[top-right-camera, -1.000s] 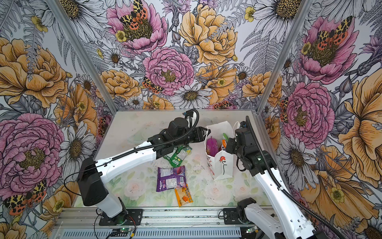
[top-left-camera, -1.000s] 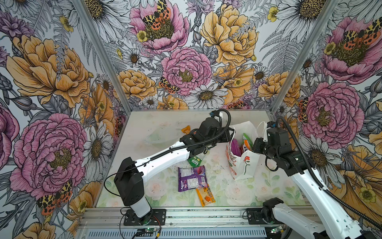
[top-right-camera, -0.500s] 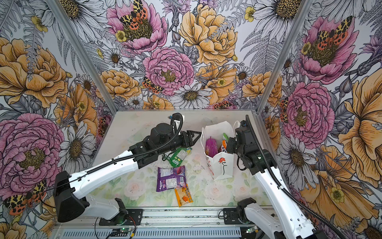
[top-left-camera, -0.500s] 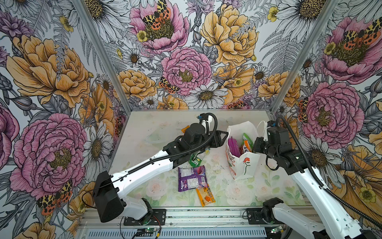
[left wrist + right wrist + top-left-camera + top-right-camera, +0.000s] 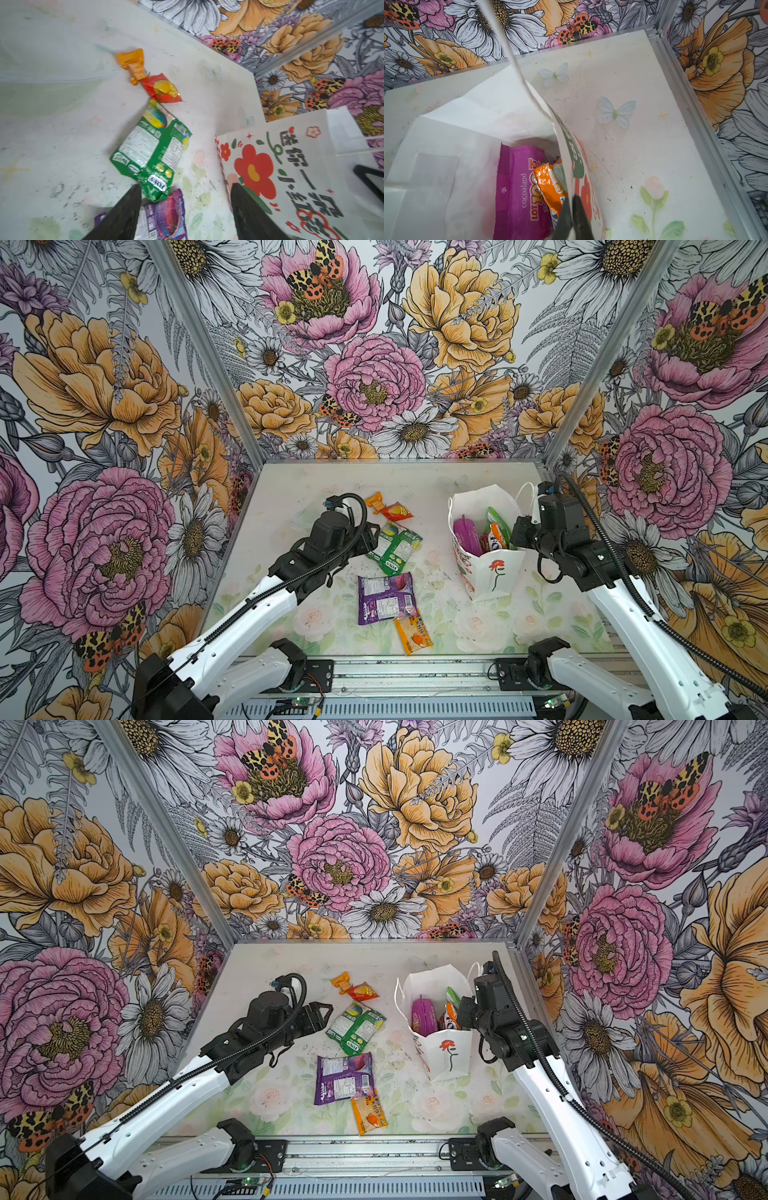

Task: Place the snacks into the paper bag
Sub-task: Place the paper bag at the middle-right of the table, then pick up the snack from the center of the table.

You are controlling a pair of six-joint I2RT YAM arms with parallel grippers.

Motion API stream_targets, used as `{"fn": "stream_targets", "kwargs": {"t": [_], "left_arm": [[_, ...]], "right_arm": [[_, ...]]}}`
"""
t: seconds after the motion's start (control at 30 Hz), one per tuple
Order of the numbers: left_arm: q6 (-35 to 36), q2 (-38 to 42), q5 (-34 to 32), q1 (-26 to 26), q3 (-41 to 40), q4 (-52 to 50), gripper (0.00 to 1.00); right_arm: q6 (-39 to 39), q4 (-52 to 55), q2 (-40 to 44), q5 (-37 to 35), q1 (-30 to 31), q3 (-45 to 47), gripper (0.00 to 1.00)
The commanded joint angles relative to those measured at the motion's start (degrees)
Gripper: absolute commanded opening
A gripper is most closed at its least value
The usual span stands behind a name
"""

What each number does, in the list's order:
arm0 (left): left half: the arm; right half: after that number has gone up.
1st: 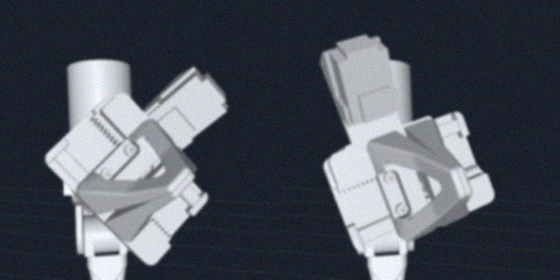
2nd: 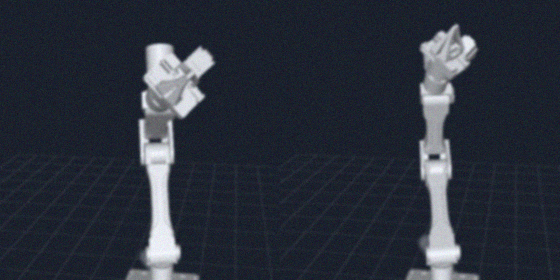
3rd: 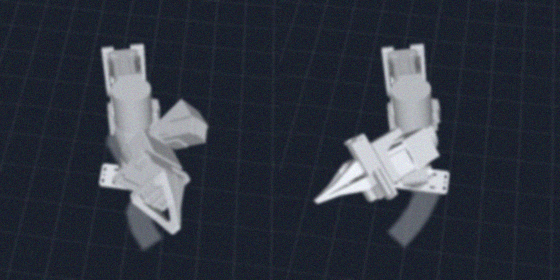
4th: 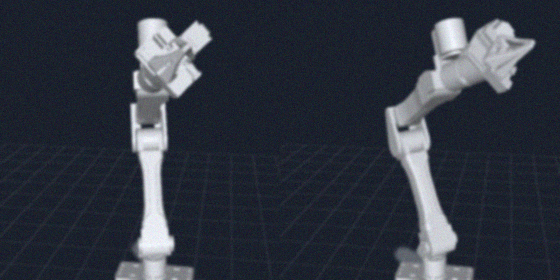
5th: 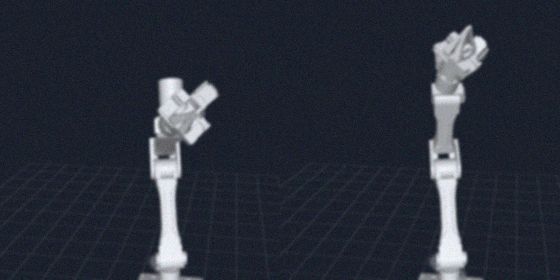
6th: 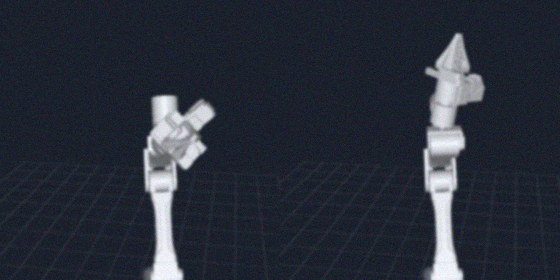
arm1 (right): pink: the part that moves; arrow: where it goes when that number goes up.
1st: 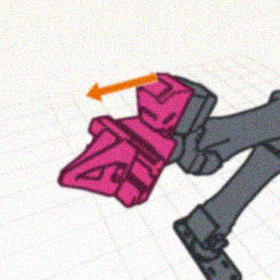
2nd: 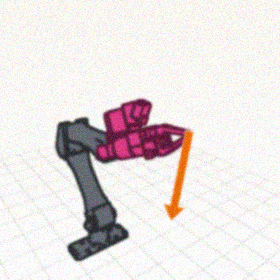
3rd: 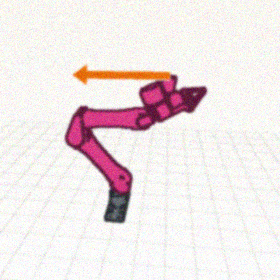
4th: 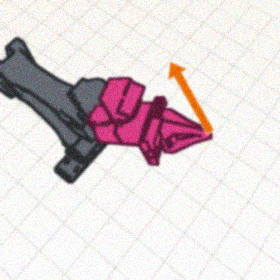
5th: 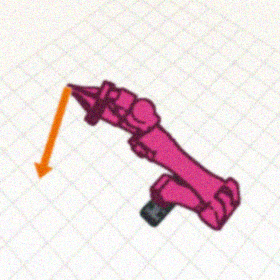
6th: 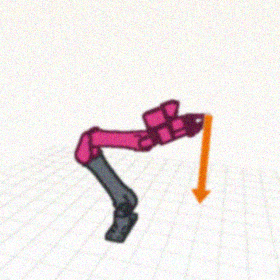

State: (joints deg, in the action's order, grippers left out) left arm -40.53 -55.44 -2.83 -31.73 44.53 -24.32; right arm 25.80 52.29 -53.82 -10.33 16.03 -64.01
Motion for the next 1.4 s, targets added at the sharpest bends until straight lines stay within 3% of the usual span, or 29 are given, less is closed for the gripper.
{"fn": "stream_targets", "kwargs": {"t": [0.0, 0.13, 0.2, 0.87, 1.0, 1.27, 1.37], "left_arm": [[-1.45, 1.90, 1.50, 3.80, -4.83, 0.86, 0.71], [-5.83, -0.47, 8.17, 7.02, -12.54, 13.53, 0.71], [-7.18, -3.61, 8.03, 6.78, -14.49, 18.32, 0.70], [-20.13, -34.44, 10.16, 0.00, -17.02, 47.69, 0.63], [-22.13, -39.33, 12.16, -0.07, -17.39, 54.03, 0.53], [-22.67, -41.70, 11.78, -0.21, -16.85, 54.91, 0.41], [-22.32, -41.79, 11.47, -0.17, -16.85, 54.93, 0.30]], "right_arm": [[-0.49, -3.95, 2.31, -1.74, -0.37, -0.12, 0.00], [-0.53, -4.65, 2.78, -1.52, -0.33, 0.71, 0.00], [-0.50, -4.81, 3.06, -1.33, -0.38, 1.11, 0.00], [0.00, -5.84, 5.48, -0.31, -0.37, 3.10, 0.00], [-0.04, -5.96, 5.40, -0.19, -0.31, 3.16, 0.00], [0.12, -6.06, 5.36, -0.44, -0.42, 3.36, 0.00], [0.04, -6.06, 5.27, -0.43, -0.46, 3.36, 0.00]]}}
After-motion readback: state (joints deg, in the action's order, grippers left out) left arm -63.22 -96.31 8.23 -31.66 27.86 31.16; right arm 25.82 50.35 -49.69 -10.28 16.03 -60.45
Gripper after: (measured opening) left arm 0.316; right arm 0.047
